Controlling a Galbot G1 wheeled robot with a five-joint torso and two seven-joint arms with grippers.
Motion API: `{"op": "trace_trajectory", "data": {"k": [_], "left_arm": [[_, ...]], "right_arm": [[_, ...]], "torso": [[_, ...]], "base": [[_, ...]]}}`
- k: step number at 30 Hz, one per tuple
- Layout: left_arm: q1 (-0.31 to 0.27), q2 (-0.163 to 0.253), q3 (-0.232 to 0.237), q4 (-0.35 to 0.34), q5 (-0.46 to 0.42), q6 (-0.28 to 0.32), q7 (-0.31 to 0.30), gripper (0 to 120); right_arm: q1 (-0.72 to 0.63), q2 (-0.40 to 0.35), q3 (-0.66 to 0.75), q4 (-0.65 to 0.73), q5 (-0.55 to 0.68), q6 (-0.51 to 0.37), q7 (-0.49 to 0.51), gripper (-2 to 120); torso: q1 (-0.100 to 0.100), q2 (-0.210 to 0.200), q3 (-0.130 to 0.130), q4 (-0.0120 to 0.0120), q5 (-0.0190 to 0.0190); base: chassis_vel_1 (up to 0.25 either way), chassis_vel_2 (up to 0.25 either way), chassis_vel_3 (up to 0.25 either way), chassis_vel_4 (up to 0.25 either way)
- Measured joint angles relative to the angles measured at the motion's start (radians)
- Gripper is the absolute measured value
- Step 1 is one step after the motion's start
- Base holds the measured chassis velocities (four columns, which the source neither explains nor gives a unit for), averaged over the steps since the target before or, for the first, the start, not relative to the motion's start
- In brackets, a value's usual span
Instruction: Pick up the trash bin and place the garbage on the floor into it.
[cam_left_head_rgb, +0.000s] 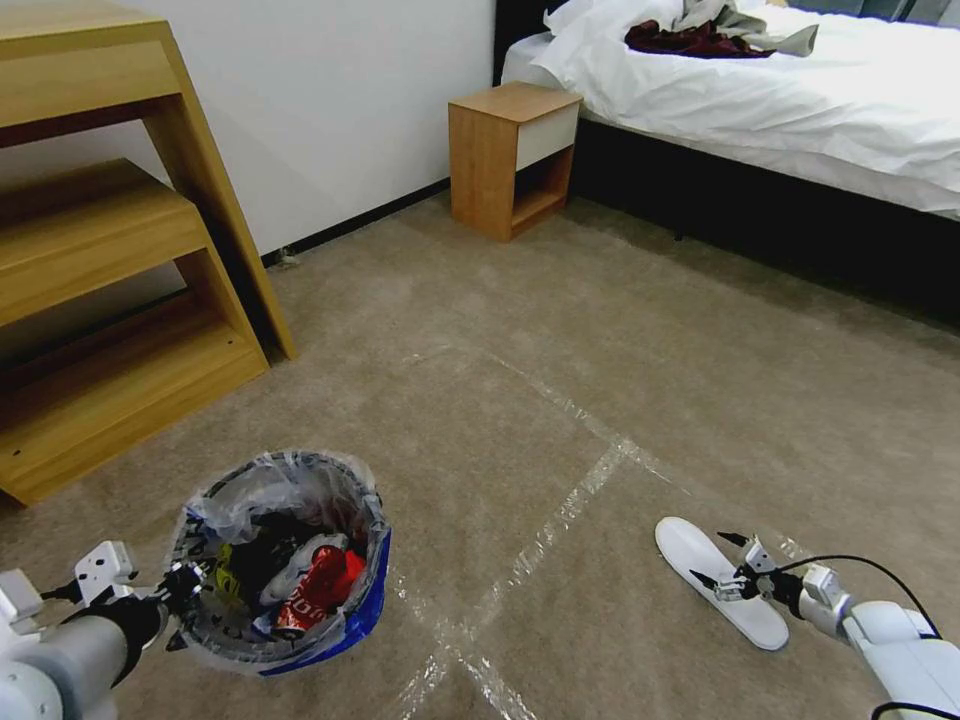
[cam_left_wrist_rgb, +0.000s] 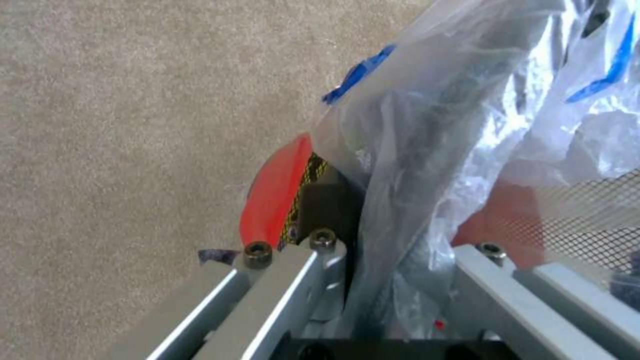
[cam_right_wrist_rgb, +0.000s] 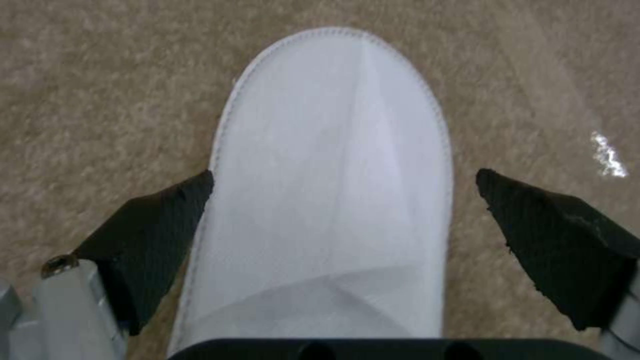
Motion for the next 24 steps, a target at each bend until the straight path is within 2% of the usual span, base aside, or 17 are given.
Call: {"op": "trace_trajectory", "data": {"k": [24], "left_arm": [[-0.01,0.012,-0.002,0.0,-0.004,0.0,0.0,0]], "right_arm": [[0.016,0.056,0.0,-0.056,0.001,-0.022,0.019,100]], "torso": [[0.0,0.0,0.0,0.0,-0.0004]], "base": [[0.0,0.0,0.0,0.0]]}}
